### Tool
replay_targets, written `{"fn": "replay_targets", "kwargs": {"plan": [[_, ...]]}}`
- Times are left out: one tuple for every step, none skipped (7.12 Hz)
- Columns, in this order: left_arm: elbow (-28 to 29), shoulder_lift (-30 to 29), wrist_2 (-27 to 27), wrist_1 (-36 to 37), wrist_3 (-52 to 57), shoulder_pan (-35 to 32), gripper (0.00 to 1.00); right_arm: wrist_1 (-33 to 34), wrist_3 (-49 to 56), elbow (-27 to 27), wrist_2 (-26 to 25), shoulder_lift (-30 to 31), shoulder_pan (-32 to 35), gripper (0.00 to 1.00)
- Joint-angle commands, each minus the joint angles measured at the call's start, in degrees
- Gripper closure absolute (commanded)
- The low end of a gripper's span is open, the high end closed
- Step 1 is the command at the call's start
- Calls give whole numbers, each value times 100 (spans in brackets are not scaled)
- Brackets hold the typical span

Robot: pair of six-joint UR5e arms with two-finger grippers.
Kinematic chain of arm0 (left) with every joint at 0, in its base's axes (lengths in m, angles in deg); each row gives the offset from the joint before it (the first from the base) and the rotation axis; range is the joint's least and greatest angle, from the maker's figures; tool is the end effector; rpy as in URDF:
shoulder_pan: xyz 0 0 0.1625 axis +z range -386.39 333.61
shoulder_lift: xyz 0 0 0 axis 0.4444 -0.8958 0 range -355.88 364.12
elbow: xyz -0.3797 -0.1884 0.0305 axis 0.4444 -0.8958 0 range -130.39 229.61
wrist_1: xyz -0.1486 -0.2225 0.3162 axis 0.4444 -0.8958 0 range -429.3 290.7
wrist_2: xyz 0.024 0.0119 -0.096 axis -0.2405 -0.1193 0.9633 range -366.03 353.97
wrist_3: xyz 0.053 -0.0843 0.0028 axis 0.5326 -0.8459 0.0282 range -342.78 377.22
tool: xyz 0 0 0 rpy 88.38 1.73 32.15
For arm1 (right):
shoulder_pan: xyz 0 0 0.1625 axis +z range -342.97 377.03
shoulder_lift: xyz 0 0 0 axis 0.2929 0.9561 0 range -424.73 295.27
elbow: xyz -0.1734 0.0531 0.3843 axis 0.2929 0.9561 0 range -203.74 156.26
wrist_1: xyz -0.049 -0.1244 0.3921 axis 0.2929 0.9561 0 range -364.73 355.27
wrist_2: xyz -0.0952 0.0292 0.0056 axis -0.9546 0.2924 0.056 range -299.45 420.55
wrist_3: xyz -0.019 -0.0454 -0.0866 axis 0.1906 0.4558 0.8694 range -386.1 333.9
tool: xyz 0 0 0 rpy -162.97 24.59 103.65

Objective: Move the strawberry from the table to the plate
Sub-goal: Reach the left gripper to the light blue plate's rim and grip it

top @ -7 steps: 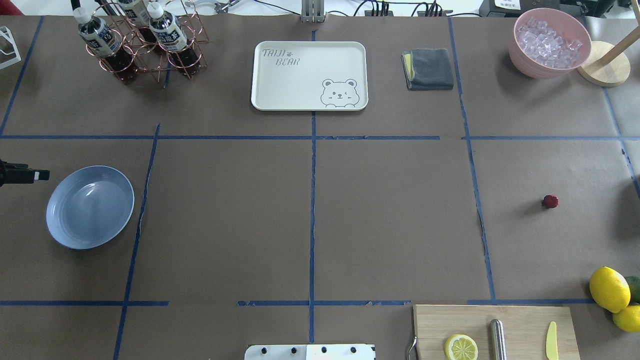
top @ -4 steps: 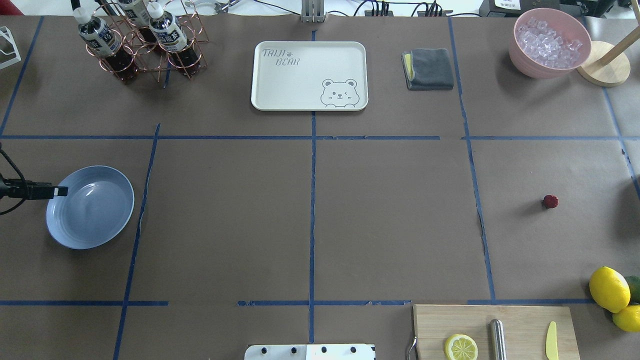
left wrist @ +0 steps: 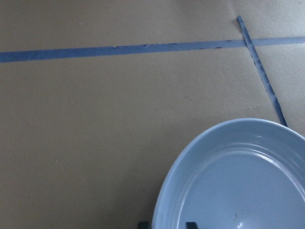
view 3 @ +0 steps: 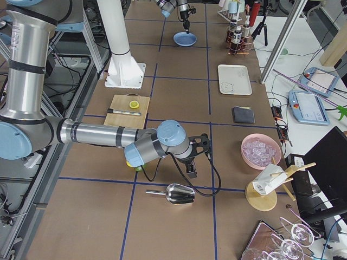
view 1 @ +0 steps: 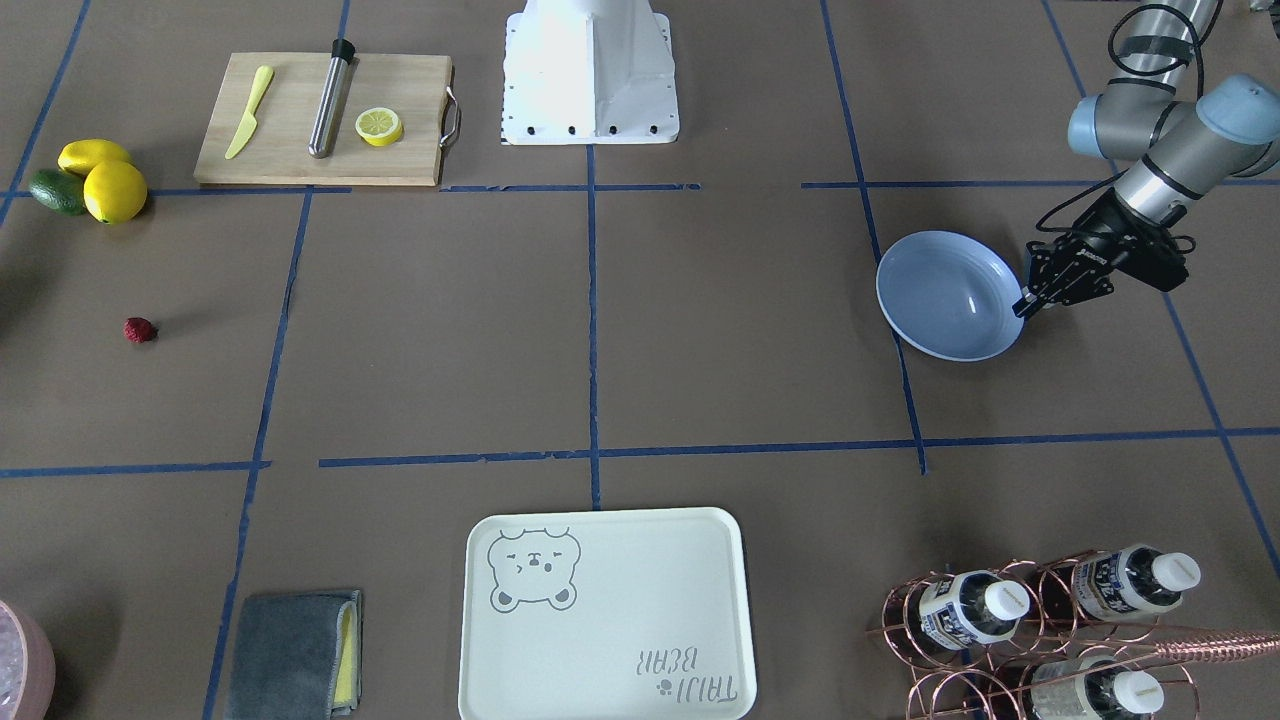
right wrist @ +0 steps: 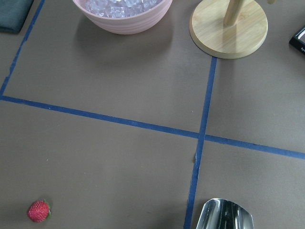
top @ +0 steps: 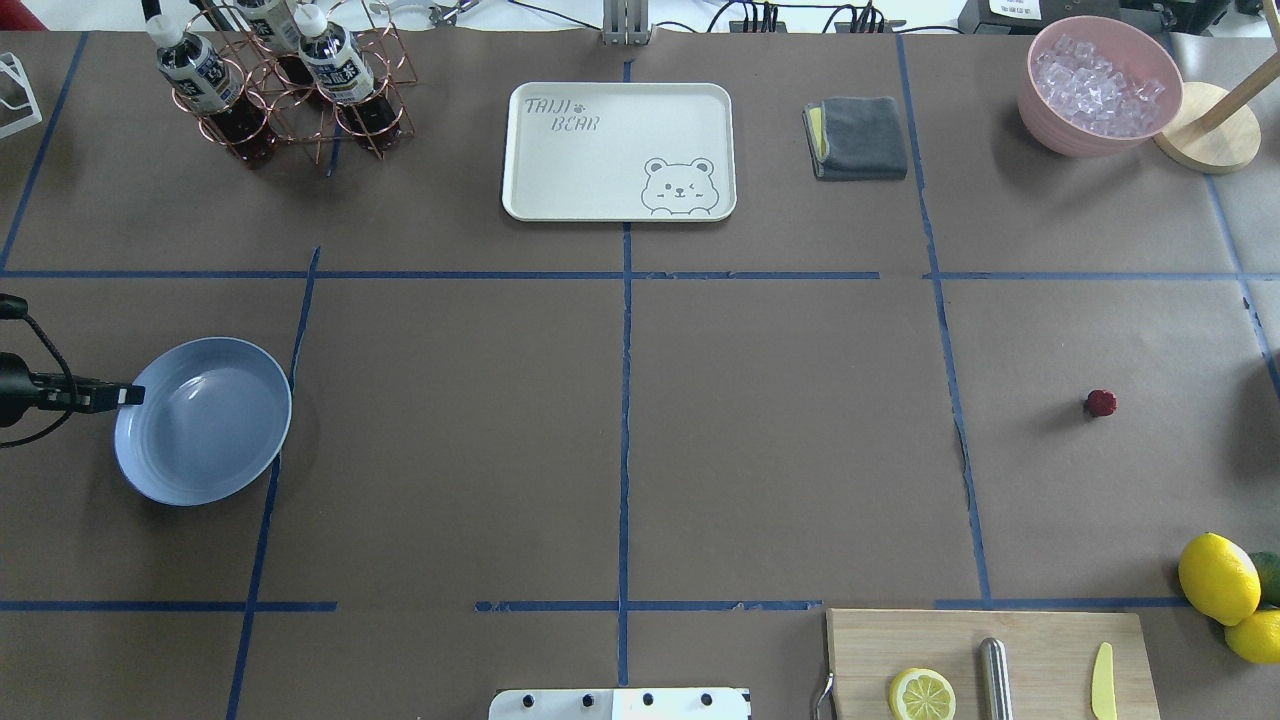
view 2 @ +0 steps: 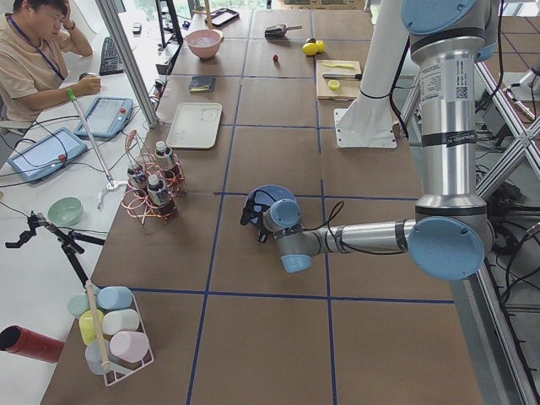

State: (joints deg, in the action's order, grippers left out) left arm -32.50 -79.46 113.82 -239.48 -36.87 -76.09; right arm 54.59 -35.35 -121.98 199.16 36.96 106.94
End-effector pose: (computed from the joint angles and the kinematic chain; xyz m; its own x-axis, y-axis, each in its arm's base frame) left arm 0.2285 -0.3990 0.6261 0.4298 0.2796 -0.8585 0.1428 0.9178 0.3704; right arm 0.0579 -0.4243 0.6152 0.6523 -0.1968 0.7320 -0.1049 0.9330 0.3443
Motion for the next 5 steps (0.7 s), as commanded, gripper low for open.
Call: {"fn": "replay_targets", "kwargs": {"plan": [[-486,-70,55,220,-39,4,100,0,-15,6,0,0,0,0],[-951,-367,108,1040,-205,22,100,0,-15,6,9,0,0,0],[-1338,-987,39,2223,-311,31,100,-69,46,-3,9,0,0,0],[-1316,-1759,-66,2948,-364,153,100,-79,11,-3,9,0,0,0],[-1238,-2332,-659,3495,-582,693,100,-79,2,6,9,0,0,0]]}}
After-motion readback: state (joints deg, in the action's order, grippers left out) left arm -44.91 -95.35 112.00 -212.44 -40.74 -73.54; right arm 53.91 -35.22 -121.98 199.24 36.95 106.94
